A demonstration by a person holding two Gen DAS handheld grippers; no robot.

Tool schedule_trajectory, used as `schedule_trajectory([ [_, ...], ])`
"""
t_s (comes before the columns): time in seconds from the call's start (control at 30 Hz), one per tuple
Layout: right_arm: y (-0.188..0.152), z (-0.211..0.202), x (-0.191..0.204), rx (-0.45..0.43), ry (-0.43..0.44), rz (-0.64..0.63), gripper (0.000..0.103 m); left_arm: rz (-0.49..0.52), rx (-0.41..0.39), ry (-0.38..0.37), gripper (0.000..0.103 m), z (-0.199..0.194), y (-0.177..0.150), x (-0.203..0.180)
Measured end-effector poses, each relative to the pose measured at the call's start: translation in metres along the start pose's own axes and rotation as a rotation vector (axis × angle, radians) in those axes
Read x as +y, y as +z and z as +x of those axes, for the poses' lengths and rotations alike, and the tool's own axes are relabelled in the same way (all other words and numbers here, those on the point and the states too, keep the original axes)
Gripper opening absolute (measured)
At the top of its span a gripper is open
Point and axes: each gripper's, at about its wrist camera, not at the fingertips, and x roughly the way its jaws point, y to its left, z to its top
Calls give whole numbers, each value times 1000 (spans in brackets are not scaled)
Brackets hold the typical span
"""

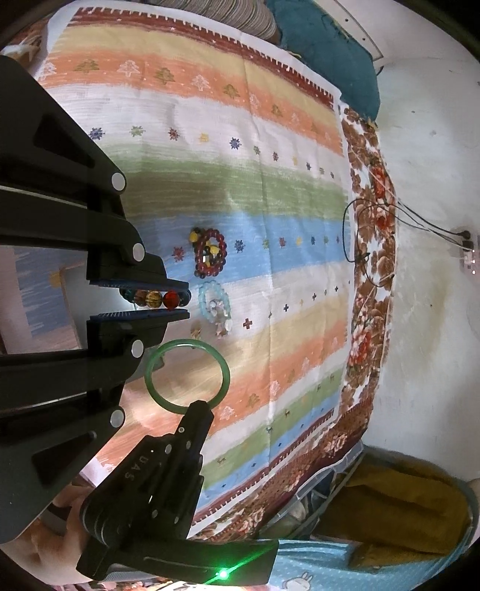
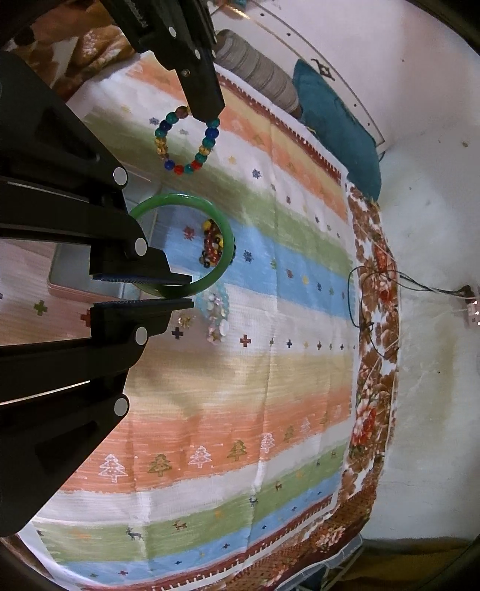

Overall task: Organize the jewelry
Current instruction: 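Lift and carry the bangle and bead bracelet with both tools toward the silver tin, then open both tools to drop the bangle and bracelet into the silver tin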

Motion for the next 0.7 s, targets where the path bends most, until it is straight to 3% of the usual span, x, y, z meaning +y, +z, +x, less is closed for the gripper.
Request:
schedule_trajectory([
  [0.5, -16, -7, 8, 11, 18, -17, 8, 27, -8, 3, 9, -9, -16, -8],
  [0.6, -18, -4, 9, 47, 79, -12, 9, 24, 9, -1, 9, -7, -16, -7],
  [0.7, -18, -4, 9, 57, 126, 11, 17, 14, 37, -12, 22, -3, -15, -7],
])
